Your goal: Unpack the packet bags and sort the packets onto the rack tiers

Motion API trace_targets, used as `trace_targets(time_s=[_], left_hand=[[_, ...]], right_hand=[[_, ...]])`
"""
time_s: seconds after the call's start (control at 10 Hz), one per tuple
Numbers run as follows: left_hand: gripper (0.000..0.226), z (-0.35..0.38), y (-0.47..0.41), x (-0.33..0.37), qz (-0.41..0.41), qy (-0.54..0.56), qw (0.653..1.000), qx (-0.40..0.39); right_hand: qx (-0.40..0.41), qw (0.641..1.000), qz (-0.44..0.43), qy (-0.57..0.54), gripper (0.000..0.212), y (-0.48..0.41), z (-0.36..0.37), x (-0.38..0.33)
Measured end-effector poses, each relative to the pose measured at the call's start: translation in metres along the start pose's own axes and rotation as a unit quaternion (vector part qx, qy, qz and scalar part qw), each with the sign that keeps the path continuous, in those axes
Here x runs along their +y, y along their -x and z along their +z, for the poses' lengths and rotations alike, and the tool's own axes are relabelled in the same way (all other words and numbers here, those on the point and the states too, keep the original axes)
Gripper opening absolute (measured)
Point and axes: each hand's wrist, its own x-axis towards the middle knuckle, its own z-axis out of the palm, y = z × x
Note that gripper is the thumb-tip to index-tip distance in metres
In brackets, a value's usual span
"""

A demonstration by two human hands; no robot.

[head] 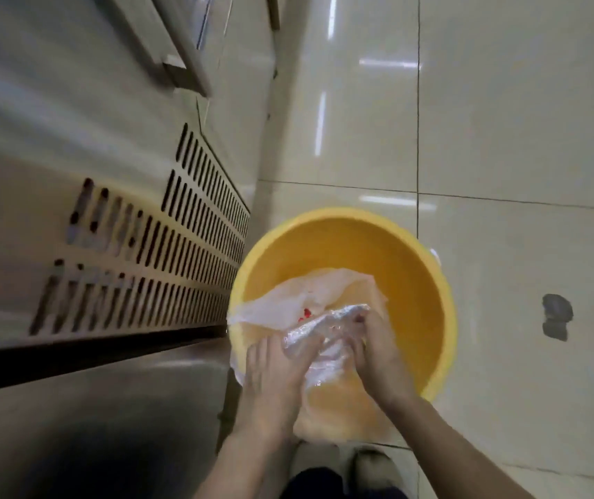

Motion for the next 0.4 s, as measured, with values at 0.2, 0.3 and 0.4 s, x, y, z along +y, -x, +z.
trace_targets(time_s=[0.2, 0.3, 0.4], left_hand=[[0.057, 0.010, -0.064, 0.011, -0.046, -0.296, 0.949, -0.103], [0.061, -0.020, -0.067, 0.032, -0.043, -0.202, 0.976, -0.070], [0.054, -0.059, -0.039, 0.043, -0.006, -0.124, 0.992, -0.036]], right_hand=[[-0.251, 0.896, 0.016, 0.367, 0.037, -0.037, 0.044, 0.015], [-0.238, 0.920, -0.007, 0.311, 0.049, -0.033, 0.020, -0.011], [-0.200, 0.928, -0.031, 0.312, 0.060, -0.019, -0.027, -0.041]])
